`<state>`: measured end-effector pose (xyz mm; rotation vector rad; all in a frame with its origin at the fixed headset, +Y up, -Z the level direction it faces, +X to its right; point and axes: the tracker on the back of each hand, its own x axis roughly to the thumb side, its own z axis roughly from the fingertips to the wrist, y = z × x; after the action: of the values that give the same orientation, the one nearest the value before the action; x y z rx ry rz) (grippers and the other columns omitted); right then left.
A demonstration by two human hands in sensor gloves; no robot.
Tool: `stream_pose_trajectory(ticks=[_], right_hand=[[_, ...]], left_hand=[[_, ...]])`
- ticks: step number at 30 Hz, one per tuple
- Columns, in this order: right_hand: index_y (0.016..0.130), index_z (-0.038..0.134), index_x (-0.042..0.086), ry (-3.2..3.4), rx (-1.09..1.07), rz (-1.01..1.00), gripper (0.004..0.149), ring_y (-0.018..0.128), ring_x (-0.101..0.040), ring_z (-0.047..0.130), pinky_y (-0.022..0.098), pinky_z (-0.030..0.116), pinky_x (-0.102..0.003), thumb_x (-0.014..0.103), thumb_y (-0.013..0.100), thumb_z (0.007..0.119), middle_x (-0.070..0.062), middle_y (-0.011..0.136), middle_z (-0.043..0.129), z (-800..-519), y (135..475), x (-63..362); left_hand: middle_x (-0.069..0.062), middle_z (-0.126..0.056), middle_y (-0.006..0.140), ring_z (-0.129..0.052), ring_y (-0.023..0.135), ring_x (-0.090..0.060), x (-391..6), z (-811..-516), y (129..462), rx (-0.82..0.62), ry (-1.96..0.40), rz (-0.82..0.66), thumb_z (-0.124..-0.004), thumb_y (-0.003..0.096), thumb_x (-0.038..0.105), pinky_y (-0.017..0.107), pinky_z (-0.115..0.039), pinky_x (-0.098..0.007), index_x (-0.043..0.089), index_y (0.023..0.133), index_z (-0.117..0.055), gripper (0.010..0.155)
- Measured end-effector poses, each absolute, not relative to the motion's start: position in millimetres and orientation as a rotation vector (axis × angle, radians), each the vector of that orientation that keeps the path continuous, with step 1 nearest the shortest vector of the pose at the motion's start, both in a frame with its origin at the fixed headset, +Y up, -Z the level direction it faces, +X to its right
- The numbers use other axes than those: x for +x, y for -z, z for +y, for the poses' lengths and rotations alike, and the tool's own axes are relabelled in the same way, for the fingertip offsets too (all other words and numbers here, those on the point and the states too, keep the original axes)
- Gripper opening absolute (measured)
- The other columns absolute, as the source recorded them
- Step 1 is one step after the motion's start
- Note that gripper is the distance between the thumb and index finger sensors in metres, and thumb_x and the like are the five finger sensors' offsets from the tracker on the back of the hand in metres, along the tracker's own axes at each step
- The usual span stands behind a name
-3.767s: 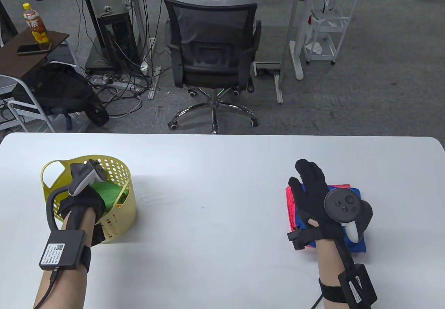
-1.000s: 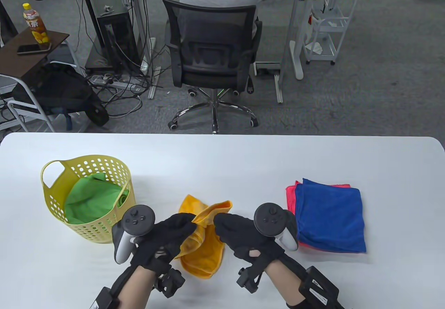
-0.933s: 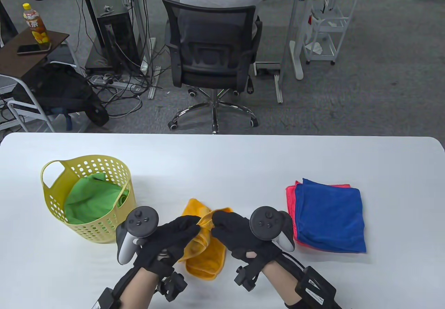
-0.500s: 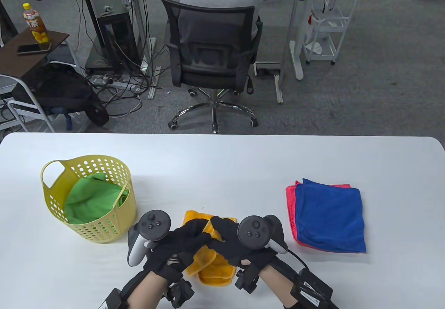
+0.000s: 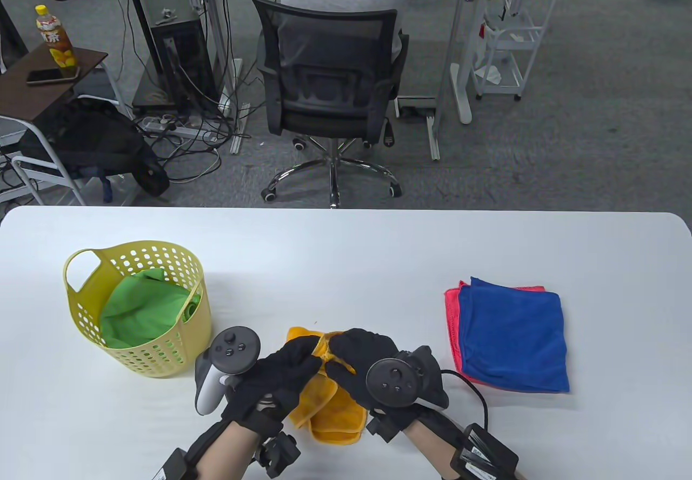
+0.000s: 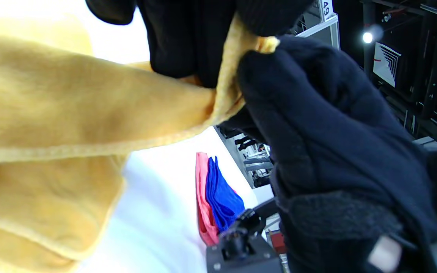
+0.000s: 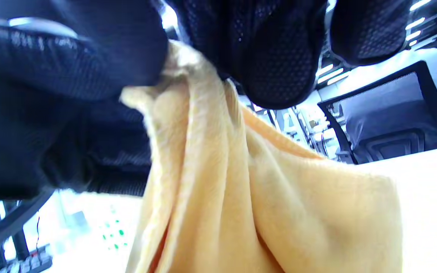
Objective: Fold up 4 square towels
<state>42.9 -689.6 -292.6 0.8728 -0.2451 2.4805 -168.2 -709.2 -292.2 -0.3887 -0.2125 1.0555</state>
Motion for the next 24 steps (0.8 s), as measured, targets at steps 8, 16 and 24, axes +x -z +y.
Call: stream_pose_trajectory(ticks=[8,16,24], right_hand=[[0.078,0.091,0.002,-2.404,0.891,-0.120,0.043,0.048,-0.031,0.100,0.053,0.075,-0.060,0.032,0.048,0.089,-0.027,0.072,0.093,-691.4,303.6,47.3],[0.077,0.093,0.001,-2.396,0.612,-0.260,0.039,0.049,-0.036,0.100,0.054,0.072,-0.064,0.029,0.052,0.080,-0.029,0.073,0.095,-651.4,317.3,103.8],[0.091,0.078,-0.002,-2.406,0.085,-0.504,0.041,0.066,-0.042,0.090,0.058,0.065,-0.068,0.017,0.056,0.069,-0.034,0.089,0.079,-571.8,299.5,223.7]], left_hand=[[0.009,-0.095,0.087,-0.091,0.094,-0.016,-163.2,-710.8,291.9,-0.340,-0.936,-0.223,-0.073,0.0573,0.040,0.084,-0.059,-0.046,0.026,0.103,-0.066,0.048],[0.010,-0.097,0.087,-0.093,0.093,-0.018,-172.2,-667.2,276.7,-0.005,-0.624,-0.168,-0.074,0.0560,0.037,0.084,-0.059,-0.048,0.032,0.101,-0.071,0.045],[0.009,-0.099,0.085,-0.093,0.092,-0.019,-237.0,-580.5,243.7,0.382,-0.320,0.037,-0.078,0.0538,0.034,0.084,-0.058,-0.051,0.030,0.099,-0.074,0.046]])
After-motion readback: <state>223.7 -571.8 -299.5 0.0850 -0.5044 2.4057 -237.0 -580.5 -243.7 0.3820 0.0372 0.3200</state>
